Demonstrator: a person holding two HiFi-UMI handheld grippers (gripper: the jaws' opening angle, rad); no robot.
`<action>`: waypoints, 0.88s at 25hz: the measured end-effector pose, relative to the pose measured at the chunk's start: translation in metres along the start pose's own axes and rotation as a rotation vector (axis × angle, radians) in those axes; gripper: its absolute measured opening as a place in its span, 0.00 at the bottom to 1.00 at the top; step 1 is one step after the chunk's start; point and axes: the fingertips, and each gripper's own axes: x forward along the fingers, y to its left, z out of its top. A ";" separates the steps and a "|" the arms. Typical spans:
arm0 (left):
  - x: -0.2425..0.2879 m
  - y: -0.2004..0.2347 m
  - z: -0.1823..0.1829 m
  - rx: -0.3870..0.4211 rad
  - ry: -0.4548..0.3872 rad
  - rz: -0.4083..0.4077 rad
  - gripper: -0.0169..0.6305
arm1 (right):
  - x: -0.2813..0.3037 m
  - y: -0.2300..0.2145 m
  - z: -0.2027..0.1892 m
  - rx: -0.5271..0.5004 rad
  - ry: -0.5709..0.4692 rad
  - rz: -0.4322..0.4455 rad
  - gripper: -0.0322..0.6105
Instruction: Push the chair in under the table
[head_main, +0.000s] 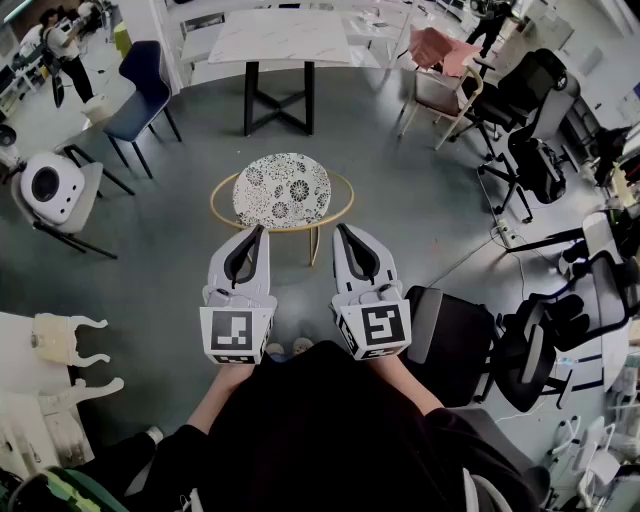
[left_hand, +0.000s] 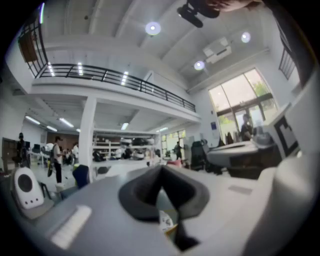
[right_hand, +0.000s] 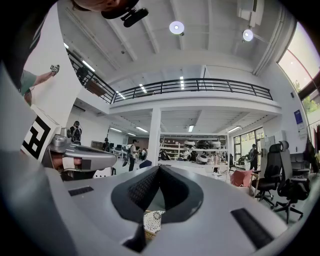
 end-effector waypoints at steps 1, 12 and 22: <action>0.002 -0.002 0.000 -0.001 -0.001 0.003 0.04 | 0.000 -0.003 0.000 -0.003 -0.001 0.001 0.08; 0.012 -0.009 -0.010 -0.011 -0.011 0.005 0.04 | 0.006 -0.016 -0.009 -0.004 -0.018 0.061 0.08; 0.049 0.026 -0.037 -0.029 0.017 0.006 0.04 | 0.043 -0.035 -0.035 0.023 0.029 0.037 0.08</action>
